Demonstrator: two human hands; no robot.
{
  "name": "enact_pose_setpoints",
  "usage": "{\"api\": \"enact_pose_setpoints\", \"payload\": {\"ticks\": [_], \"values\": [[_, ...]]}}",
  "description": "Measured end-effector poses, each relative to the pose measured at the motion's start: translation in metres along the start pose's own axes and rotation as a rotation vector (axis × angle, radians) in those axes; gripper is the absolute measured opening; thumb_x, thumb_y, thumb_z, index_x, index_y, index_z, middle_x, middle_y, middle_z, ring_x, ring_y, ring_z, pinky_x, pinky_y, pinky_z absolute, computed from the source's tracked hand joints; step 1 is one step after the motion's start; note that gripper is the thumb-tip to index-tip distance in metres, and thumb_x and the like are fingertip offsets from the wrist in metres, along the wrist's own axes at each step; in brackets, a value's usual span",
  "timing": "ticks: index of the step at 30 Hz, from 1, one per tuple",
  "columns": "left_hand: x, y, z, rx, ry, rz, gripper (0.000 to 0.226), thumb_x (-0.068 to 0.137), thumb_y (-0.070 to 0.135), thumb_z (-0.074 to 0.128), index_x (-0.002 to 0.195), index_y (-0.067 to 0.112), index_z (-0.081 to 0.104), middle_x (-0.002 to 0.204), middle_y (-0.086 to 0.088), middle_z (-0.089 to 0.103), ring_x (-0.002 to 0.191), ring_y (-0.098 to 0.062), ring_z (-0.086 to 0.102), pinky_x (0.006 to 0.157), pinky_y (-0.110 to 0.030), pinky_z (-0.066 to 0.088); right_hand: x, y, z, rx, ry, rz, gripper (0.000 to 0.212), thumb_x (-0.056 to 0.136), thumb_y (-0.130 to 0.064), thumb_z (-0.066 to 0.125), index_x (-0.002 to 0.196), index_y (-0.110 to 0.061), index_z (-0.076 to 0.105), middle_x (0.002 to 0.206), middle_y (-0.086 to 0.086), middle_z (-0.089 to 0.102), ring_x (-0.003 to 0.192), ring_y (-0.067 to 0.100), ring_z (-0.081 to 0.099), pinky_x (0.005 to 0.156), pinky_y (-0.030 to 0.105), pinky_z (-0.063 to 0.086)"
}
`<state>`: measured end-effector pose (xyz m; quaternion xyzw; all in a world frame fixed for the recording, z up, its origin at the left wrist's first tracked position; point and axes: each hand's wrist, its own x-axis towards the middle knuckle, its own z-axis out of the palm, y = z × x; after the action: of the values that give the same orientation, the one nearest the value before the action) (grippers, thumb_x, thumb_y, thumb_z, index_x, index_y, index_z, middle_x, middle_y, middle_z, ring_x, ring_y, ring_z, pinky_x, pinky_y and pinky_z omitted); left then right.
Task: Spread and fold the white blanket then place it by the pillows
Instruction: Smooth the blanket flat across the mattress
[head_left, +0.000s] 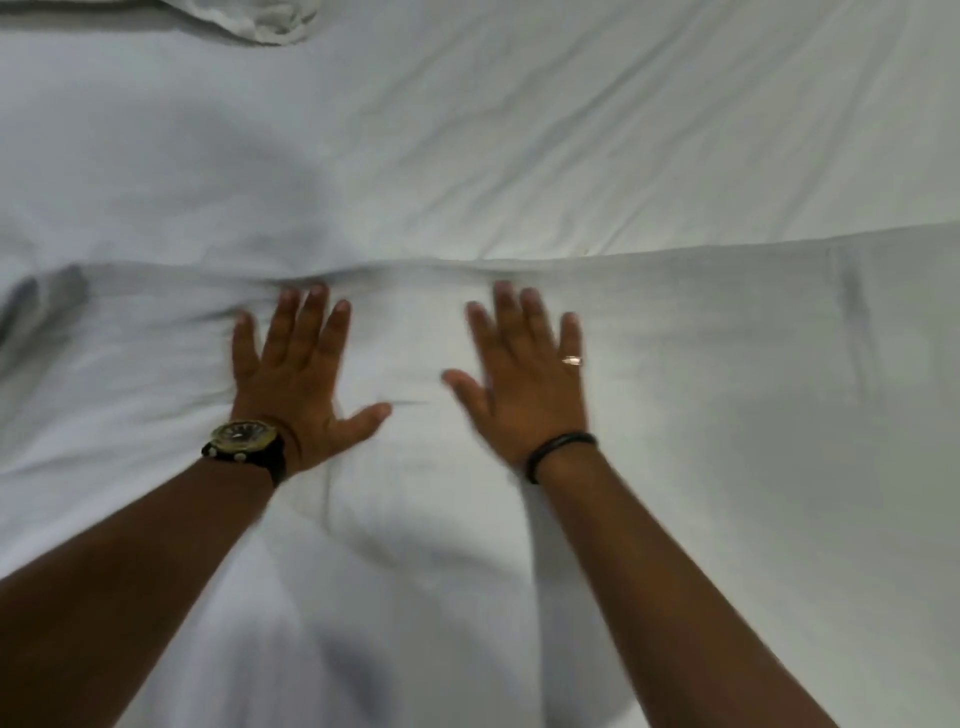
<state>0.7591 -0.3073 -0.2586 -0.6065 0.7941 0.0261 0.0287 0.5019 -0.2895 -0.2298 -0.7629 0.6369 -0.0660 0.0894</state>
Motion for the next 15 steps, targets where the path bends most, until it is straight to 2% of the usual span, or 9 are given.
{"api": "enact_pose_setpoints", "payload": {"ticks": [3,5,8,11,13,15], "values": [[-0.001,0.002,-0.002,0.003,0.013,0.008,0.111,0.071,0.081,0.037,0.158,0.020,0.004,0.166,-0.009,0.003,0.153,-0.029,-0.002,0.117,-0.061,-0.004,-0.003,0.089,-0.005,-0.081,0.034,0.299,0.083,0.088,-0.072,0.026,0.154,-0.020,0.022,0.162,0.009,0.013,0.149,0.033,0.008,0.114,0.061,0.003],[-0.002,0.001,-0.002,0.002,0.000,0.027,0.111,0.072,0.082,0.035,0.158,0.019,0.004,0.166,-0.009,0.002,0.153,-0.029,-0.003,0.117,-0.062,-0.003,-0.017,0.160,-0.021,-0.134,0.007,0.513,0.090,0.087,-0.077,0.015,0.154,-0.019,0.016,0.163,0.008,0.008,0.149,0.032,0.005,0.114,0.064,0.003],[-0.001,0.001,-0.001,-0.005,0.018,0.026,0.110,0.073,0.083,0.032,0.158,0.020,0.003,0.166,-0.008,0.002,0.153,-0.028,-0.005,0.118,-0.062,-0.003,-0.034,0.220,-0.043,-0.149,-0.056,0.645,0.096,0.082,-0.083,0.003,0.155,-0.020,0.007,0.164,0.005,-0.002,0.150,0.028,-0.001,0.115,0.062,0.004],[0.001,0.000,0.004,-0.018,0.035,0.027,0.109,0.074,0.086,0.028,0.158,0.021,0.002,0.167,-0.008,0.003,0.153,-0.027,-0.006,0.118,-0.061,-0.004,-0.029,0.216,-0.043,-0.114,-0.061,0.747,0.094,0.082,-0.080,0.002,0.155,-0.020,0.000,0.163,0.006,-0.009,0.149,0.028,-0.007,0.116,0.062,0.000],[0.001,0.000,0.006,-0.029,0.036,0.033,0.108,0.075,0.086,0.029,0.158,0.022,0.003,0.167,-0.007,0.003,0.153,-0.026,-0.005,0.118,-0.060,-0.004,-0.019,0.174,-0.035,-0.042,-0.013,0.832,0.087,0.089,-0.070,0.012,0.155,-0.015,0.003,0.163,0.013,-0.006,0.149,0.033,-0.006,0.114,0.064,0.002],[0.000,0.000,0.002,-0.040,0.037,0.030,0.107,0.076,0.086,0.029,0.158,0.022,0.005,0.166,-0.008,0.005,0.153,-0.026,-0.003,0.118,-0.061,-0.002,-0.021,0.100,-0.020,0.009,0.029,0.752,0.076,0.097,-0.058,0.024,0.155,-0.009,0.011,0.161,0.020,0.001,0.149,0.036,0.001,0.115,0.063,0.005]]}}
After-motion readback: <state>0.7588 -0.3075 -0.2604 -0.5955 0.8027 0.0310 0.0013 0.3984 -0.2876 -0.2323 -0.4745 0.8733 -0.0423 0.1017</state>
